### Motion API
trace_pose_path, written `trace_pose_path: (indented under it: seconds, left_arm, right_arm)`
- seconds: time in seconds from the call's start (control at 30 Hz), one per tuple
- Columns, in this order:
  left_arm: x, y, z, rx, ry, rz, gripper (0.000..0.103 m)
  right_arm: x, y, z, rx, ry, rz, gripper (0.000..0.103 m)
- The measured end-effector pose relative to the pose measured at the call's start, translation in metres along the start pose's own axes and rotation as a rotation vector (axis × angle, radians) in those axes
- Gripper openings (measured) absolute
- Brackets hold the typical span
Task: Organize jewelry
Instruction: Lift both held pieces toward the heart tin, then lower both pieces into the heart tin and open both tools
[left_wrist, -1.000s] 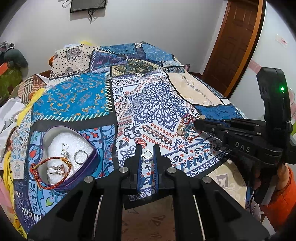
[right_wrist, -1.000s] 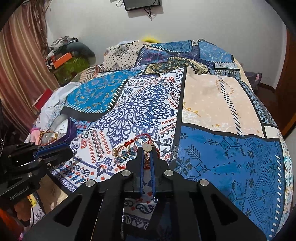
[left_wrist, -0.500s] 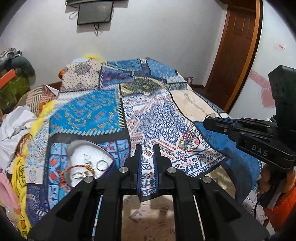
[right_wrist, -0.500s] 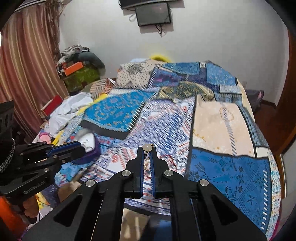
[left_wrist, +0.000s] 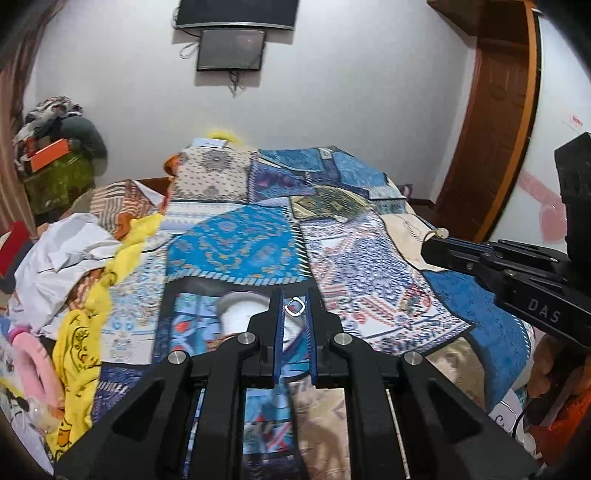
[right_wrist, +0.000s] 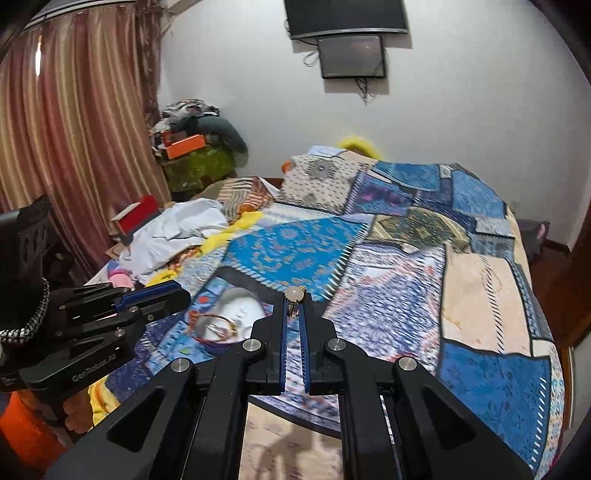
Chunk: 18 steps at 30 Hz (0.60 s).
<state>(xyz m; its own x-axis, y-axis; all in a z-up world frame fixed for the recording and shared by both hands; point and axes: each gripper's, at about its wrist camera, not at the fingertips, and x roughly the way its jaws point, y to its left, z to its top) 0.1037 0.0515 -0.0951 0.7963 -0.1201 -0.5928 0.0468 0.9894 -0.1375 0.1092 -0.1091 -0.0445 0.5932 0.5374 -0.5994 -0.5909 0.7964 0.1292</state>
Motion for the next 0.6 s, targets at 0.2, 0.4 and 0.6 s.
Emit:
trace_pose_path:
  seconds: [0.2, 0.4, 0.6]
  left_arm:
    - [-0.003, 0.028, -0.006, -0.043, -0.004, 0.034, 0.01]
    - [0.011, 0.046, -0.022, -0.083, 0.046, 0.035, 0.01]
    - [0.033, 0.052, -0.031, -0.099, 0.095, -0.004, 0.01]
  right_arm:
    - [0.015, 0.021, 0.003, -0.025, 0.015, 0.041, 0.005]
    - [0.042, 0.031, -0.006, -0.032, 0.084, 0.074, 0.005]
    - [0.076, 0.033, -0.012, -0.034, 0.172, 0.107, 0.005]
